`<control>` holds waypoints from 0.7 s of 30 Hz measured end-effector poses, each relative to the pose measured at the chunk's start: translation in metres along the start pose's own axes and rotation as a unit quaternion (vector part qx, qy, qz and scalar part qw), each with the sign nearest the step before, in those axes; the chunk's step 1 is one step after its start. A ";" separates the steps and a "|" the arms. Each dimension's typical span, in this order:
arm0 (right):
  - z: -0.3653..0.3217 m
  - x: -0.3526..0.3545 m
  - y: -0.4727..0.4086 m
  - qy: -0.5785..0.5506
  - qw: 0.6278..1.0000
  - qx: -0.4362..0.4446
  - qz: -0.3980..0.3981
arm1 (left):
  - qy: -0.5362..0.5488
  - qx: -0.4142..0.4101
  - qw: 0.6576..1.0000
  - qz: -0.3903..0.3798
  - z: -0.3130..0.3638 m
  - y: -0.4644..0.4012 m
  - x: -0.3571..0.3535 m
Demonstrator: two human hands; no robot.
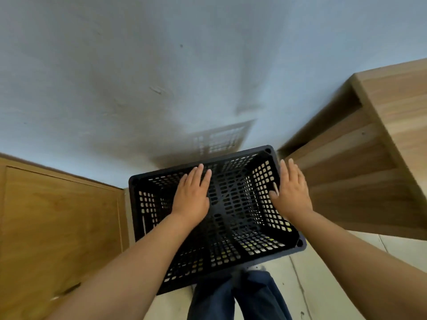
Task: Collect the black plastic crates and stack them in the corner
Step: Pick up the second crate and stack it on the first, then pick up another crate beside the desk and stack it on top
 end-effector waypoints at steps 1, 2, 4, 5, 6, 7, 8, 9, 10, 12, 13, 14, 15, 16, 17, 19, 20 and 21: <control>0.003 0.008 0.013 -0.003 1.000 -0.005 0.004 | 0.001 -0.017 1.000 0.005 0.018 0.002 0.011; 0.008 0.016 0.026 -0.006 1.000 -0.010 0.009 | 0.005 -0.031 0.999 0.008 0.034 0.005 0.021; 0.017 0.031 0.052 -0.023 0.999 -0.030 0.026 | 0.019 -0.047 0.999 0.013 0.063 0.013 0.040; 0.022 0.039 0.064 -0.035 0.998 -0.044 0.035 | 0.026 -0.054 0.998 0.017 0.076 0.017 0.048; 0.026 0.047 0.077 -0.045 0.996 -0.058 0.044 | 0.031 -0.065 0.997 0.021 0.088 0.022 0.057; 0.031 0.055 0.090 -0.053 0.995 -0.070 0.051 | 0.030 -0.079 0.996 0.024 0.099 0.027 0.065; 0.036 0.063 0.102 -0.057 0.994 -0.079 0.058 | 0.025 -0.094 0.995 0.025 0.109 0.031 0.073; 0.041 0.070 0.115 -0.060 0.992 -0.086 0.064 | 0.019 -0.108 0.994 0.025 0.118 0.035 0.080; 0.047 0.077 0.127 -0.065 0.991 -0.093 0.071 | 0.013 -0.120 0.992 0.023 0.126 0.038 0.089; 0.060 0.088 0.152 -0.064 0.989 -0.107 0.081 | 0.005 -0.142 0.990 0.018 0.143 0.045 0.105; 0.067 0.093 0.166 -0.059 0.988 -0.111 0.084 | 0.002 -0.153 0.988 0.015 0.152 0.048 0.112; 0.075 0.096 0.179 -0.054 0.988 -0.115 0.087 | -0.002 -0.162 0.987 0.013 0.161 0.052 0.119; 0.082 0.099 0.192 -0.052 0.987 -0.120 0.090 | -0.005 -0.171 0.985 0.015 0.171 0.056 0.126; 0.090 0.101 0.207 -0.053 0.986 -0.130 0.093 | -0.007 -0.179 0.984 0.020 0.181 0.060 0.132; 0.098 0.103 0.221 -0.057 0.983 -0.141 0.099 | -0.008 -0.186 0.982 0.028 0.192 0.065 0.138; 0.116 0.108 0.253 -0.069 0.977 -0.165 0.114 | -0.004 -0.208 0.977 0.043 0.216 0.080 0.146; 0.125 0.111 0.269 -0.078 0.973 -0.178 0.124 | 0.003 -0.220 0.974 0.049 0.230 0.090 0.148; 0.135 0.113 0.287 -0.089 0.968 -0.191 0.136 | 0.011 -0.234 0.971 0.054 0.244 0.101 0.150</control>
Point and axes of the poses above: each hand's wrist, its own y-axis away from the middle knuckle, its own x-axis out of the back of the hand, z = x × y, the point moved 1 cm from there along -y, towards the middle knuckle, and after that the axes turned 15 degrees about -y, right-handed, at the moved point
